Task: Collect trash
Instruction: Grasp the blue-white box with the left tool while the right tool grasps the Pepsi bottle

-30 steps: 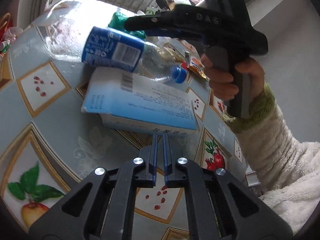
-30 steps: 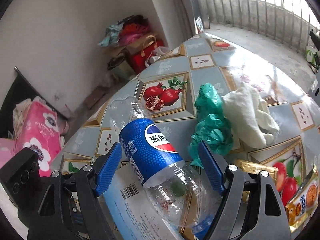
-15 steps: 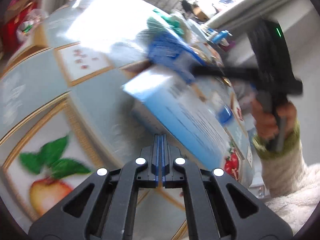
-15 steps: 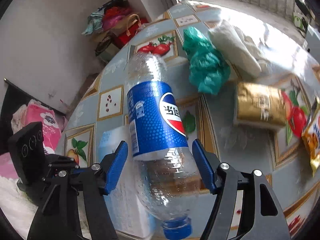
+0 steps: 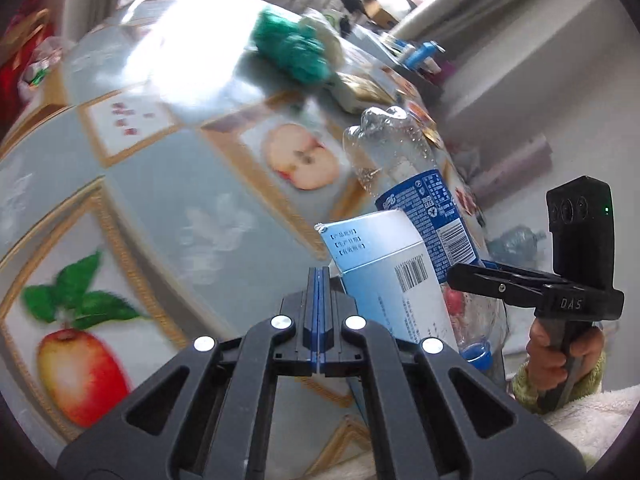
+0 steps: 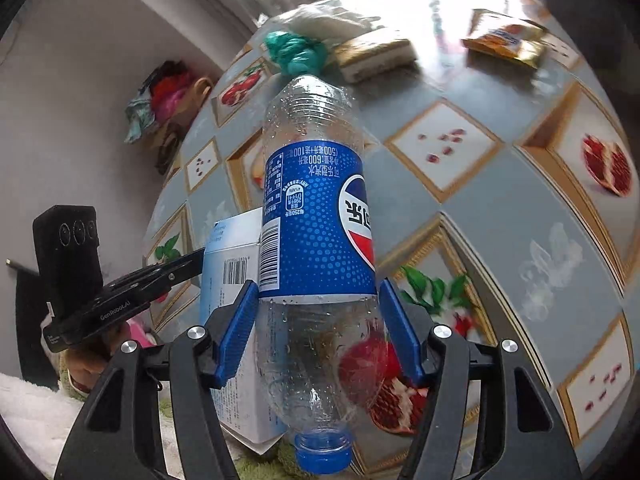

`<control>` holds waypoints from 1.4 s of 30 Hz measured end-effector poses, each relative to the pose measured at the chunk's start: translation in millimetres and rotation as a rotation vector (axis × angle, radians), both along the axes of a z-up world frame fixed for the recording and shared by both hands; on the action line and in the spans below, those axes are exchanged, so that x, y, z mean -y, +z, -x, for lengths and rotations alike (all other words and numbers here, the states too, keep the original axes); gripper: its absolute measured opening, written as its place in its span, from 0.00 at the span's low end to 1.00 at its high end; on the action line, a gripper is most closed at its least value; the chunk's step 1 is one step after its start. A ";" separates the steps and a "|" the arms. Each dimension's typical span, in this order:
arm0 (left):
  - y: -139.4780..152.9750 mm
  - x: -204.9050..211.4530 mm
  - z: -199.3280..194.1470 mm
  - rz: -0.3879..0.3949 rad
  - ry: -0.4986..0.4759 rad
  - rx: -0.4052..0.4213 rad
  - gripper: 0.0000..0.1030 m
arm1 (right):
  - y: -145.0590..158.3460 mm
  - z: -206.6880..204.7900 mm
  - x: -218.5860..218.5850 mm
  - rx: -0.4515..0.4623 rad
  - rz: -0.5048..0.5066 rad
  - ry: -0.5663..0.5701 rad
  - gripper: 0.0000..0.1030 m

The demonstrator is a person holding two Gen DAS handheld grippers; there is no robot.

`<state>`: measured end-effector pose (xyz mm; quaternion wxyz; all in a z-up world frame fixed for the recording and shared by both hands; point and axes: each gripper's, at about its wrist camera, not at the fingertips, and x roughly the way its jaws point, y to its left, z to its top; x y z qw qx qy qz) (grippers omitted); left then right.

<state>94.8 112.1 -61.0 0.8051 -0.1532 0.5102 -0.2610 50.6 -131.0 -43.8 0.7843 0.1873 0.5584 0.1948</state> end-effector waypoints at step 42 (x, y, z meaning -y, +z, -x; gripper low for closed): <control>27.0 103.8 -5.2 -0.174 -0.190 0.064 0.71 | -11.0 73.5 129.8 0.070 -0.062 -0.510 0.59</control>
